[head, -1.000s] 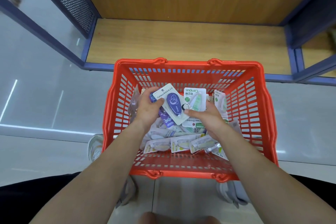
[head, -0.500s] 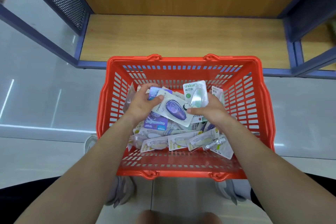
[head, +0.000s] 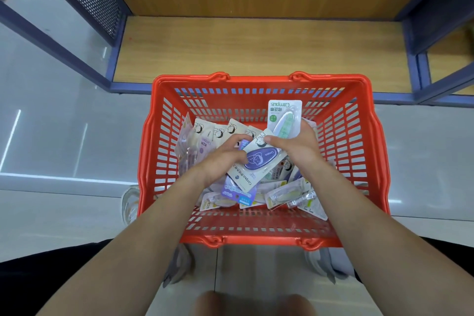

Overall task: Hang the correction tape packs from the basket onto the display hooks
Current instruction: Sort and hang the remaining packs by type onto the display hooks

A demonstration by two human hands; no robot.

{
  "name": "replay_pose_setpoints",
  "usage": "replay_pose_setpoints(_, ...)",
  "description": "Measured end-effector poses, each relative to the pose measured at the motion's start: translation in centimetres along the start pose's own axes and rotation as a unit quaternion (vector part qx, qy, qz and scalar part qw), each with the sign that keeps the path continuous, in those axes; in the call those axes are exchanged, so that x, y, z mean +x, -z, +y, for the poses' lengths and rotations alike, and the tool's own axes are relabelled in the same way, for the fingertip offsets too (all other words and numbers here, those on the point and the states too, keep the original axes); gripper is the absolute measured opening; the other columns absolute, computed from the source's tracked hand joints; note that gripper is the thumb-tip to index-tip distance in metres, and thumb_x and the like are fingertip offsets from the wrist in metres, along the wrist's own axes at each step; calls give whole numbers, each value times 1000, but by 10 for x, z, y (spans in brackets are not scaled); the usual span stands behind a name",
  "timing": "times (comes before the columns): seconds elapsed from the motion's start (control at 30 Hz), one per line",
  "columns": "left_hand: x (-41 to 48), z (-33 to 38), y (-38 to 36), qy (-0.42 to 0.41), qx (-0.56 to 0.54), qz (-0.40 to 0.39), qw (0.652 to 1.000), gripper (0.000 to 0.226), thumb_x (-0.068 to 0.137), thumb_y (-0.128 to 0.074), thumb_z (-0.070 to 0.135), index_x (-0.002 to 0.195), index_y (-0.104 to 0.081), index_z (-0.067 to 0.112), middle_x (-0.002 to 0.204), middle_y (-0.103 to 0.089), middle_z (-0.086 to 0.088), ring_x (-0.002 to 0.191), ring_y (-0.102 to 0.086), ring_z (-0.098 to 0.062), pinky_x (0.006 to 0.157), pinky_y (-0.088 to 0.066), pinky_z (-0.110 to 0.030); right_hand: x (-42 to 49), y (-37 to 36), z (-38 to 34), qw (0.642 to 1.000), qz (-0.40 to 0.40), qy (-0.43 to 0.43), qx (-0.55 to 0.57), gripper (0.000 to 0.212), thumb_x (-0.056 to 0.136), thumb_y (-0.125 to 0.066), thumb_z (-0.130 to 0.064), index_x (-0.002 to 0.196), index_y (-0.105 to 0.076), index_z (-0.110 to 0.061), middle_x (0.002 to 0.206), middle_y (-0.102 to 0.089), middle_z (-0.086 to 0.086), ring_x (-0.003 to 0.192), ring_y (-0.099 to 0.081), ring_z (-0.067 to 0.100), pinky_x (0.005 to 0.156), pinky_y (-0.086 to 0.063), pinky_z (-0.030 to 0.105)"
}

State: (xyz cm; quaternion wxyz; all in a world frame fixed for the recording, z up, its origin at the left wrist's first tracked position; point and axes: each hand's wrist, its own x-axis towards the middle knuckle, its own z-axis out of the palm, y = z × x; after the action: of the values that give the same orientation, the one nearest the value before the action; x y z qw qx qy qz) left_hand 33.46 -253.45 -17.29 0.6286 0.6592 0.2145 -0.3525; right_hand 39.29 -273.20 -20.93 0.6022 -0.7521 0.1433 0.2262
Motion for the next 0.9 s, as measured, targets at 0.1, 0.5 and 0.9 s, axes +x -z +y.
replay_pose_setpoints(0.1,2,-4,-5,-9,19,0,1000,53,90,-70,26,139,-50,34,125,-64,-3,97,-66,-15,75,-54,-24,-2,-3,0,1000,-20,8,-10,73,56,-97,-28,121,-64,-21,112,-76,-4,104,-72,17,90,-60,44)
replay_pose_setpoints(0.5,5,-19,26,-4,6,142,990,77,91,-73,47,155,-34,27,144,-55,5,126,-57,-21,112,-45,-46,-8,10,-12,994,-1,-61,92,25,98,-61,-21,123,-63,-21,109,-67,-10,99,-65,10,77,-49,32)
replay_pose_setpoints(0.9,3,-7,1,-55,-84,82,992,34,98,-68,28,129,-54,36,116,-66,24,116,-63,-2,94,-51,-19,-24,-23,-14,991,-114,-62,33,21,91,-78,-28,104,-68,-14,98,-74,-2,85,-75,11,69,-59,28)
